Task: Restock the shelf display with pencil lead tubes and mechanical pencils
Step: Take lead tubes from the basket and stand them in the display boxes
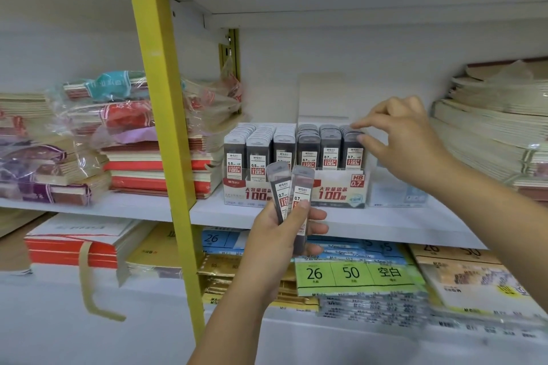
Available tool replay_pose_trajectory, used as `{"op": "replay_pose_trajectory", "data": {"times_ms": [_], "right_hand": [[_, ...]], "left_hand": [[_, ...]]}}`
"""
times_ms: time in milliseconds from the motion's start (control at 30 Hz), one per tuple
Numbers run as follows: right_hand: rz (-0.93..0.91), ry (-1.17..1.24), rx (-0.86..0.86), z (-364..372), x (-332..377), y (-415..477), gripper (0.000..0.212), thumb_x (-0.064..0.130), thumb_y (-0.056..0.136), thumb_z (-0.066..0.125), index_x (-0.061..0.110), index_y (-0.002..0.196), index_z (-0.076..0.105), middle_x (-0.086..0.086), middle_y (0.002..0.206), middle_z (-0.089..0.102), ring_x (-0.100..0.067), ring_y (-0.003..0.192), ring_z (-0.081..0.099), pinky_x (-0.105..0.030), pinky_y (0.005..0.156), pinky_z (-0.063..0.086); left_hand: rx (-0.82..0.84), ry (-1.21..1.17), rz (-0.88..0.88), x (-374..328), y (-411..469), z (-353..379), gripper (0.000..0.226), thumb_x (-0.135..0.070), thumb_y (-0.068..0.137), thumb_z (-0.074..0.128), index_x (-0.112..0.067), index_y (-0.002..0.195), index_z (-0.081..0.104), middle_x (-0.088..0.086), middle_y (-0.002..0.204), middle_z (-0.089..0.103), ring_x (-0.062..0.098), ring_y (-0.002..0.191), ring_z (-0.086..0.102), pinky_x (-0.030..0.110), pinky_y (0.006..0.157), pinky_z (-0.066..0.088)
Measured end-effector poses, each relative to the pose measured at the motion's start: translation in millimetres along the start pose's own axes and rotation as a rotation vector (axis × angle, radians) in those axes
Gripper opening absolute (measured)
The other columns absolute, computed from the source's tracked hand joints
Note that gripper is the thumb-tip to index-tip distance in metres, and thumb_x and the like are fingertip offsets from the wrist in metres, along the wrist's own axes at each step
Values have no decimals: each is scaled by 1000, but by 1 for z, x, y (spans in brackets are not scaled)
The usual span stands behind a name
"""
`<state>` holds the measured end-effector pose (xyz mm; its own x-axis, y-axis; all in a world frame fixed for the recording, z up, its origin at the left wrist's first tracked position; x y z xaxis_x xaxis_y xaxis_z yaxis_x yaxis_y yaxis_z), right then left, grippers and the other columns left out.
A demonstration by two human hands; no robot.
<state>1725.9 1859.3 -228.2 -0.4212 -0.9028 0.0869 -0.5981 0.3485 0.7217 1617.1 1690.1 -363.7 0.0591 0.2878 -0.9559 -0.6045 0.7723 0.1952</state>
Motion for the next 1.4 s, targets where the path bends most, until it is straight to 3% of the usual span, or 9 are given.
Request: {"op": "replay_pose_trajectory", "data": {"times_ms": [100, 300, 433, 633, 733, 833, 1000, 1267, 1400], "right_hand": [[77, 307, -134, -6, 13, -30, 21, 23, 94, 58, 25, 112, 69, 12, 96, 60, -1, 85, 50, -11, 73, 36], [284, 1063, 188, 35, 47, -82, 26, 23, 91, 64, 37, 113, 66, 7, 84, 71, -5, 59, 57, -12, 56, 44], [372, 1151, 83, 33, 38, -84, 20, 13, 91, 65, 28, 104, 69, 6, 71, 70, -8, 54, 55, -15, 50, 43], [435, 1201, 83, 30, 29, -89, 18, 8, 93, 61, 20, 106, 64, -2, 75, 73, -12, 59, 61, -23, 51, 47], [426, 1196, 106, 31, 32, -90, 19, 7, 92, 62, 18, 107, 61, -5, 78, 74, -12, 61, 63, -22, 52, 49], [393, 1080, -26, 15, 21, -82, 18, 12, 91, 63, 25, 102, 59, -2, 87, 73, -12, 68, 67, -18, 54, 50], [117, 681, -234, -32, 9, -30, 27, 16, 92, 63, 39, 91, 49, 11, 89, 64, -2, 77, 61, -13, 63, 47], [-21, 325, 7, -5, 19, 10, 24, 19, 91, 63, 34, 99, 46, 20, 85, 60, 21, 73, 50, -5, 59, 34], [-11, 302, 31, 3, 25, 19, 24, 22, 92, 62, 36, 102, 45, 13, 93, 61, 13, 72, 51, -15, 60, 33]], "left_hand": [[25, 12, 0, -2, -3, 2, 18, -34, 99, 58, -26, 114, 66, 0, 100, 78, 14, 85, 75, 24, 60, 58], [119, 20, -8, -3, -14, 13, 30, -44, 86, 66, -29, 112, 69, 4, 103, 78, 11, 80, 73, 21, 57, 54], [172, 10, -50, 2, -21, 15, 43, -47, 83, 66, -29, 122, 64, 4, 108, 77, 13, 87, 74, 21, 60, 56], [186, 46, -73, 3, -23, 10, 43, -44, 85, 63, -28, 126, 61, 3, 109, 77, 13, 85, 73, 21, 58, 55], [186, 61, -76, 4, -23, 12, 40, -44, 88, 61, -29, 125, 60, 3, 109, 77, 12, 84, 74, 21, 58, 55], [151, 51, -77, 4, -20, 10, 33, -44, 97, 53, -26, 124, 56, 4, 105, 78, 14, 81, 74, 23, 55, 55], [74, 35, -42, 1, -12, 1, 16, -31, 107, 40, -29, 120, 49, 4, 98, 78, 16, 75, 75, 24, 48, 54], [-26, 33, 19, -1, -6, -10, 14, -29, 103, 52, -32, 113, 61, 3, 92, 77, 17, 86, 77, 26, 55, 59], [-33, 51, 23, 0, -5, -11, 15, -29, 103, 52, -34, 114, 61, 2, 91, 77, 15, 86, 76, 25, 55, 59]]}}
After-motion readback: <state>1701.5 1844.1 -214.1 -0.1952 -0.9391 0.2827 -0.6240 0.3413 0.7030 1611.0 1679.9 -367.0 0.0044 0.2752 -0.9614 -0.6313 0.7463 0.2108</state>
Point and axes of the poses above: each hand's wrist, its own y-axis towards the middle knuckle, its own z-axis out of the palm, x = y × z, the point moved 5 cm from there along y, towards the middle knuckle
